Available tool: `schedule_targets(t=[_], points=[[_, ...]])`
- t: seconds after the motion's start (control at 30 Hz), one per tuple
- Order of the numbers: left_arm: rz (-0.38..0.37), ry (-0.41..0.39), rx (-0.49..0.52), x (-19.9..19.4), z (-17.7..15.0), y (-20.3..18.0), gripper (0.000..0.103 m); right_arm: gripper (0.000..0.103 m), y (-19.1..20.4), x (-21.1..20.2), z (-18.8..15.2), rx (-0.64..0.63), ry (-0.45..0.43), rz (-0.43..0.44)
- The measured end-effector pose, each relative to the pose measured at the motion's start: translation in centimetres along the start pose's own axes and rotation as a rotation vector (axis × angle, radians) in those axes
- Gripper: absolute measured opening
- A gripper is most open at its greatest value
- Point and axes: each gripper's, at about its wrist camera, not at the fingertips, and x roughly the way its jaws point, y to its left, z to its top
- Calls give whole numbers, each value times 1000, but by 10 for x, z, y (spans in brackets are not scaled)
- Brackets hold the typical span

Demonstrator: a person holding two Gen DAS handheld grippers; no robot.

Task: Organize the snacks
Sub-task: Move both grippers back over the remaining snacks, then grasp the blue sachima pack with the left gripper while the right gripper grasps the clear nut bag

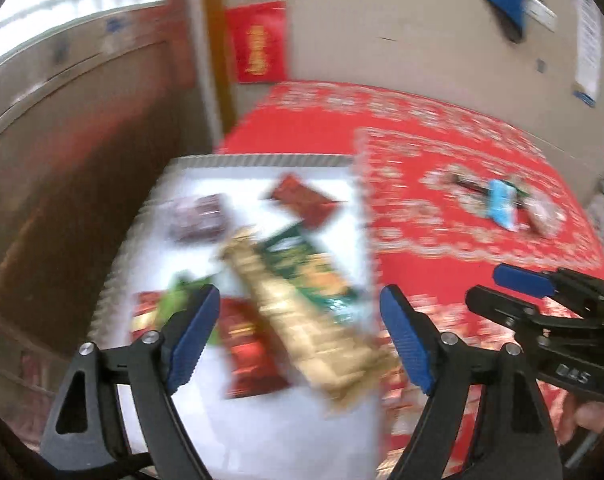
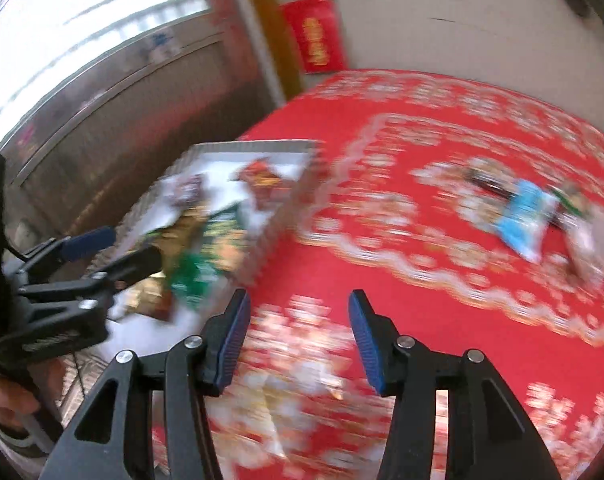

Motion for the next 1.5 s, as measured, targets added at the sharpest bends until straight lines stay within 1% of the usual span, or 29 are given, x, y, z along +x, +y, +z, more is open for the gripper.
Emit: schedule_targets(t=[0.13, 0.17, 0.23, 0.3, 0.33, 0.37, 0.43, 0.53, 0.63, 0.7, 0.77, 0.83, 0.93, 0.97, 1.03, 1.17, 1.2, 1.23, 1.27, 1.3, 1.33, 1.37, 1.4, 1.47, 1.5], points=[[-56, 33, 96, 15, 21, -59, 82, 51, -59, -22, -2, 64, -16, -103], [-75, 41, 112, 19, 26, -73, 82, 54, -79, -30, -1, 88, -19, -141], [-103, 57, 132, 27, 37, -100, 82, 56, -107, -43, -1, 136, -30, -180], [-126, 67, 147, 34, 45, -119, 82, 60, -141, -57, 0, 217, -45, -191], [-132, 75, 154, 39, 50, -130, 82, 66, -153, -60, 0, 252, -46, -182], [-138, 83, 158, 44, 55, -141, 82, 69, -165, -63, 0, 294, -48, -165], [-160, 106, 163, 58, 64, -159, 82, 69, -192, -65, -2, 401, -49, -105], [-162, 143, 183, 86, 77, -189, 82, 70, -216, -56, -3, 517, -30, -33], [-145, 168, 208, 110, 86, -208, 82, 70, -232, -44, -2, 610, -34, 14], [-159, 176, 190, 124, 93, -214, 82, 71, -239, -38, 3, 649, -42, 36], [-166, 192, 158, 139, 100, -218, 82, 73, -244, -28, 9, 677, -30, 35], [-188, 193, 140, 148, 105, -221, 82, 73, -248, -23, 13, 686, -29, 33], [-176, 213, 158, 163, 108, -231, 82, 73, -256, -17, 18, 702, -30, 24], [-197, 211, 145, 166, 110, -232, 83, 73, -258, -15, 19, 702, -29, 24], [-212, 216, 130, 171, 112, -235, 83, 73, -260, -11, 23, 681, -21, 2], [-226, 230, 147, 178, 114, -247, 82, 72, -261, -5, 31, 608, -19, -47], [-229, 233, 153, 179, 113, -249, 82, 67, -259, -5, 32, 575, -16, -74], [-230, 237, 159, 180, 112, -252, 82, 56, -258, -4, 32, 546, -11, -99], [-227, 241, 161, 182, 111, -253, 82, 49, -256, -4, 32, 511, -8, -120], [-226, 241, 160, 183, 109, -254, 82, 47, -256, -4, 31, 495, -11, -122], [-221, 228, 166, 182, 108, -255, 82, 43, -255, -4, 29, 473, -11, -127], [-211, 223, 172, 182, 107, -256, 78, 38, -255, -5, 28, 457, -11, -130], [-194, 212, 181, 181, 107, -257, 59, 35, -253, -6, 26, 444, -12, -130], [-166, 198, 206, 176, 105, -257, 32, 26, -250, -11, 22, 429, -20, -128], [-185, 205, 202, 175, 104, -255, 32, 23, -248, -14, 20, 419, -31, -127]])
